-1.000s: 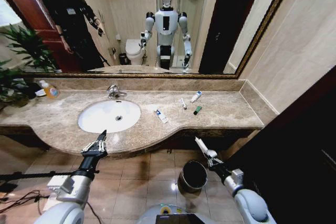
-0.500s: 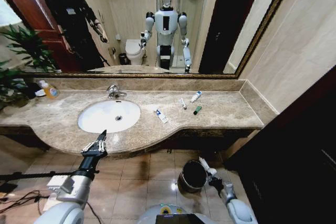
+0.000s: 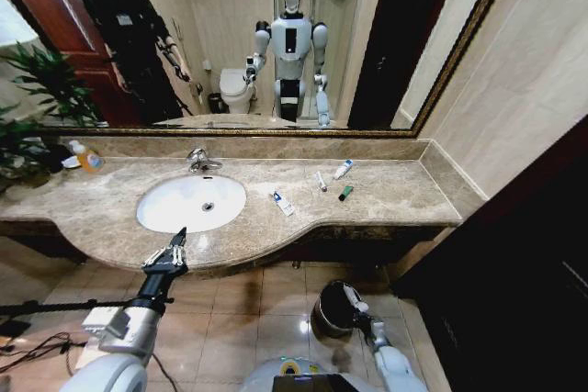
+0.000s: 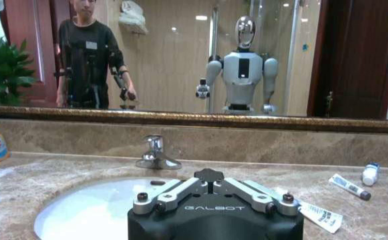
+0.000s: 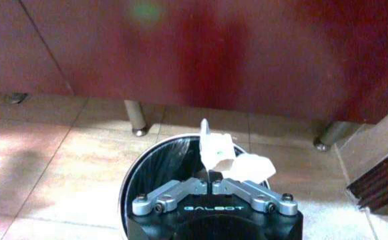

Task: Pick up the trash from the sink and place it in the trash bin.

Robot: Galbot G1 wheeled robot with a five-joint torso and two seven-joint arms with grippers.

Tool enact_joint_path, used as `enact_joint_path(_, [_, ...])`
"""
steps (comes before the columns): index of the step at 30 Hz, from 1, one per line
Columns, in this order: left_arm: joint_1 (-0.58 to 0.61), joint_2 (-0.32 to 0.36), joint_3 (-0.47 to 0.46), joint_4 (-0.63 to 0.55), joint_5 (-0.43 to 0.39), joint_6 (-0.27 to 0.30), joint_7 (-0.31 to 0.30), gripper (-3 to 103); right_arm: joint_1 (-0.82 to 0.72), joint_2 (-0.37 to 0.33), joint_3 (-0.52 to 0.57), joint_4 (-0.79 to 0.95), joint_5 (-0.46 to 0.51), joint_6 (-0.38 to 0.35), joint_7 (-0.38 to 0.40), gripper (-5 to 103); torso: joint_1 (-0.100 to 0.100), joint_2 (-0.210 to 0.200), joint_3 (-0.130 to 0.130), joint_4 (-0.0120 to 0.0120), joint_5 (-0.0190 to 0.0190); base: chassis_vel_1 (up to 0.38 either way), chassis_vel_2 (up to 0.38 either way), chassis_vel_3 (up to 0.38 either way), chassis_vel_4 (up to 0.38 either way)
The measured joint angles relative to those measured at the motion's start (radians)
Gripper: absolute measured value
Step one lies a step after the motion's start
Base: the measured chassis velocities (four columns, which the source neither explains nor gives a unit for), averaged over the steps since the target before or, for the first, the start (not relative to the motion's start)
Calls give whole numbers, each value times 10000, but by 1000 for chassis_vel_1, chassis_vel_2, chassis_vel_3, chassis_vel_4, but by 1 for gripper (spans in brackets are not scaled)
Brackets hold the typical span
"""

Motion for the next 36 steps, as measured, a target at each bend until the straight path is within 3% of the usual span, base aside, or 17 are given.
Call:
enact_joint_path(5, [0,0,0,0,0,0,0,0,368,82,-2,-434,-177,-6,218,-3,0,0,0,0,0,0,0,0,0])
enact_joint_path(7, [0,0,0,0,0,0,0,0,470,86,-2,-571,-273,-37,345,8,0,0,0,0,-1,0,0,0,0])
enact_joint_path(9, [0,0,0,0,0,0,0,0,475,86,-6,-594,-277,-37,360,8,0,0,0,0,0,0,0,0,0])
enact_joint_path(16, [0,0,0,0,0,0,0,0,405,66,-12,-657,-316,135,437,40,0,0,0,0,0,0,0,0,0])
enact_joint_path(19, [0,0,0,0,0,0,0,0,355,55,-7,-582,-318,149,461,45,0,0,0,0,0,0,0,0,0])
enact_joint_path(20, [0,0,0,0,0,0,0,0,308,45,-6,-501,-317,149,474,56,0,0,-1,0,1,0,0,0,0])
enact_joint_path(22, [0,0,0,0,0,0,0,0,266,35,-4,-444,-316,149,483,56,0,0,0,0,0,0,0,0,0])
enact_joint_path(28, [0,0,0,0,0,0,0,0,34,21,3,-228,-262,145,497,83,0,0,0,0,1,0,0,0,0])
enact_joint_path(36, [0,0,0,0,0,0,0,0,-221,25,9,-53,-225,197,514,100,0,0,-1,0,1,0,0,0,0])
